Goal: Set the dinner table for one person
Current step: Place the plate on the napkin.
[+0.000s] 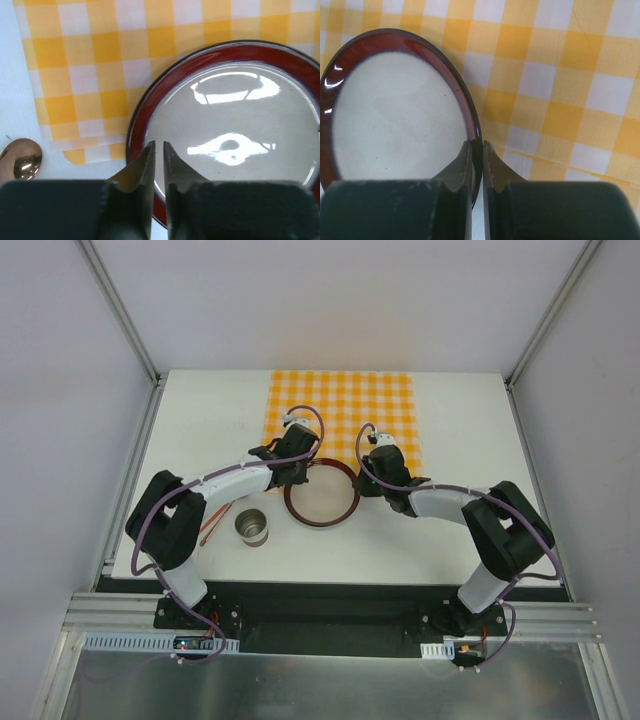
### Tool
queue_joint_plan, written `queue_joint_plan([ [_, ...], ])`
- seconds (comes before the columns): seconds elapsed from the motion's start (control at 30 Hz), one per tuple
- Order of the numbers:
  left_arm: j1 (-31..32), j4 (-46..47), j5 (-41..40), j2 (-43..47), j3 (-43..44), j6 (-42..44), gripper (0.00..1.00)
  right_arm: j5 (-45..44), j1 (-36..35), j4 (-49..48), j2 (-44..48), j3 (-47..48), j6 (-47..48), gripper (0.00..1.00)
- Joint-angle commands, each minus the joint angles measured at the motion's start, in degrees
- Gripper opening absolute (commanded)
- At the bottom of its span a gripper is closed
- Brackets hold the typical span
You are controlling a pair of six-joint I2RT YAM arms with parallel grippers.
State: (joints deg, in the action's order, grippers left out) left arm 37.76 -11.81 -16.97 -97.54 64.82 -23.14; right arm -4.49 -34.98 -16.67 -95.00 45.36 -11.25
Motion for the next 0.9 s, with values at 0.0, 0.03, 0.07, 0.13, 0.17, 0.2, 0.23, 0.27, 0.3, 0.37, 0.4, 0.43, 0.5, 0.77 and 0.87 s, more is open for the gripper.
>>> queue_joint_plan([
  [0.0, -1.7, -0.5, 0.2, 2.3, -2.6, -0.4, 0.22, -2.0, 1.2, 0.4, -1.5, 1.4, 3.4, 0.0],
  [0.03, -1.9, -0.6, 0.1, 2.4, -3.2, -0.5, 0.25, -1.8, 1.3, 0.4, -1.6, 1.5, 3.5, 0.01],
  [0.07, -2.0, -0.6, 0.0, 2.6, -3.5, -0.6, 0.28, -1.7, 1.8, 0.4, -1.8, 1.5, 3.5, 0.0],
  [0.13, -2.3, -0.6, -0.3, 2.8, -4.3, -1.0, 0.3, -1.2, 2.2, 0.4, -1.9, 1.7, 3.5, 0.0],
  [0.17, -2.4, -0.6, -0.2, 2.8, -4.6, -1.2, 0.3, -1.0, 2.5, 0.3, -2.0, 1.7, 3.5, 0.0],
  [0.2, -2.6, -0.6, -0.1, 2.8, -4.9, -1.4, 0.3, -1.0, 2.6, 0.4, -2.1, 1.7, 3.5, 0.0],
  [0.23, -2.8, -0.4, 0.0, 2.8, -5.3, -1.6, 0.31, -0.6, 2.8, 0.2, -2.1, 1.7, 3.5, 0.0],
  [0.27, -2.8, -0.5, 0.0, 2.6, -5.5, -1.6, 0.32, -0.5, 2.8, 0.2, -2.2, 1.7, 3.5, 0.0],
  [0.3, -2.9, -0.5, 0.1, 2.5, -5.6, -1.7, 0.32, -0.3, 2.7, 0.1, -2.3, 1.7, 3.3, 0.0],
  [0.37, -3.0, -0.6, 0.4, 1.9, -5.5, -1.7, 0.36, -0.2, 2.8, 0.1, -2.4, 1.8, 3.3, 0.0],
  [0.4, -3.0, -0.5, 0.5, 1.8, -5.6, -1.7, 0.36, -0.2, 2.8, 0.1, -2.3, 1.8, 3.4, 0.0],
  [0.43, -3.1, -0.4, 0.5, 1.6, -5.7, -1.7, 0.36, -0.1, 2.8, 0.1, -2.3, 1.8, 3.4, 0.0],
  [0.5, -3.2, -0.6, 0.6, 1.3, -6.0, -1.8, 0.39, -0.2, 2.8, 0.1, -2.1, 1.6, 3.5, 0.0],
  [0.77, -3.6, 0.6, 2.4, -2.3, -6.1, -2.7, 0.4, 0.7, 2.9, -0.2, -2.6, 1.9, 3.3, 0.01],
  [0.87, -3.6, 1.7, 3.4, -3.5, -6.1, -2.9, 0.35, 0.6, 2.9, -0.1, -2.7, 1.9, 3.3, 0.01],
])
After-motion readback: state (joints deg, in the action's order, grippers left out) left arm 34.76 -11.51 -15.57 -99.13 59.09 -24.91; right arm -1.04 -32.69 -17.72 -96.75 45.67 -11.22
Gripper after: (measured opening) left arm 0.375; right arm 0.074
